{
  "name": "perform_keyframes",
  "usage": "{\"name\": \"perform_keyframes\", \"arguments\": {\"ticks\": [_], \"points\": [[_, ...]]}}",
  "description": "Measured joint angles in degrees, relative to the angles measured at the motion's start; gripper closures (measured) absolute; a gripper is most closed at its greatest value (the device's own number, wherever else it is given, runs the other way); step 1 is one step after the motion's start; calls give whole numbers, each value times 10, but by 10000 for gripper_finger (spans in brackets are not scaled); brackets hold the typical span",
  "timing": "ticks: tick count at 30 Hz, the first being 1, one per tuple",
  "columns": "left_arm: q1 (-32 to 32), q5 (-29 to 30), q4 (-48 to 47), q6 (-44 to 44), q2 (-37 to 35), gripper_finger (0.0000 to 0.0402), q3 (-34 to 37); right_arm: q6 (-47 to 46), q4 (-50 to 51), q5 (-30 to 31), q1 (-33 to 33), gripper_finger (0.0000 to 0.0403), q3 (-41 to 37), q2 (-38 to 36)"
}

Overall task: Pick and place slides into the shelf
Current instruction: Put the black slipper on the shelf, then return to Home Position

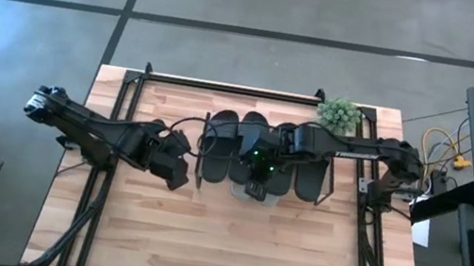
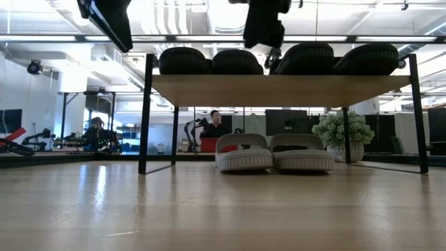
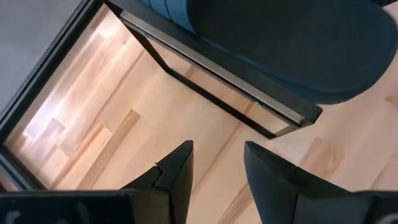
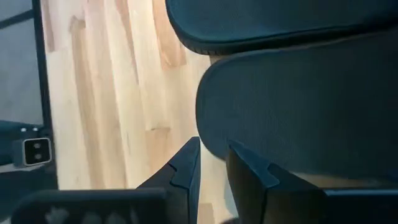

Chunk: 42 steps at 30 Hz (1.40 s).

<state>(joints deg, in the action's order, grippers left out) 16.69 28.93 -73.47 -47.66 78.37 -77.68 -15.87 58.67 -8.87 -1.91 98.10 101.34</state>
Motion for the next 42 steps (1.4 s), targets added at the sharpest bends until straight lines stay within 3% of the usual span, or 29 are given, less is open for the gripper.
{"name": "perform_keyframes", "arguments": {"ticks": [7, 25, 37, 42], "points": [[21, 0, 0, 15, -7, 273, 20, 16, -10, 55, -4, 335, -3, 34], [39, 31, -5, 15, -26, 273, 27, -5, 31, 91, -3, 335, 1, 30], [39, 36, -5, 15, -26, 273, 30, 0, 24, 94, -9, 335, 78, 5], [40, 39, 22, 64, -59, 273, 28, 29, 28, 155, -10, 335, 121, -27]]}}
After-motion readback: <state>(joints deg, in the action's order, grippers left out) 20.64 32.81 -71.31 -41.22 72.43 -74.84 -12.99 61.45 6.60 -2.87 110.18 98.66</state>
